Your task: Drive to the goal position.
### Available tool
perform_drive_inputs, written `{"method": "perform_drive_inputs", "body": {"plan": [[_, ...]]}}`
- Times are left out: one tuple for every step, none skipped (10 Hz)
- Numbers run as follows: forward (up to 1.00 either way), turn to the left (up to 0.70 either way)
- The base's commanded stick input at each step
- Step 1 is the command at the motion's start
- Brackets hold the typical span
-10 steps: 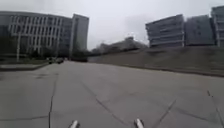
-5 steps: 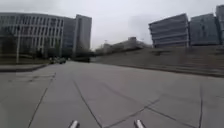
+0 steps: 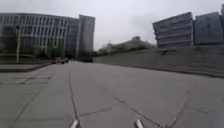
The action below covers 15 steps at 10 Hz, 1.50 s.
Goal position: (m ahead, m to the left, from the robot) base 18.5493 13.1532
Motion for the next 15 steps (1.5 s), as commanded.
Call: {"method": "perform_drive_inputs", "body": {"plan": [[1.00,0.00],[1.00,0.00],[1.00,0.00],[1.00,0.00],[1.00,0.00],[1.00,0.00],[1.00,0.00],[1.00,0.00],[1.00,0.00],[1.00,0.00],[1.00,0.00],[1.00,0.00],[1.00,0.00],[1.00,0.00],[1.00,0.00]]}}
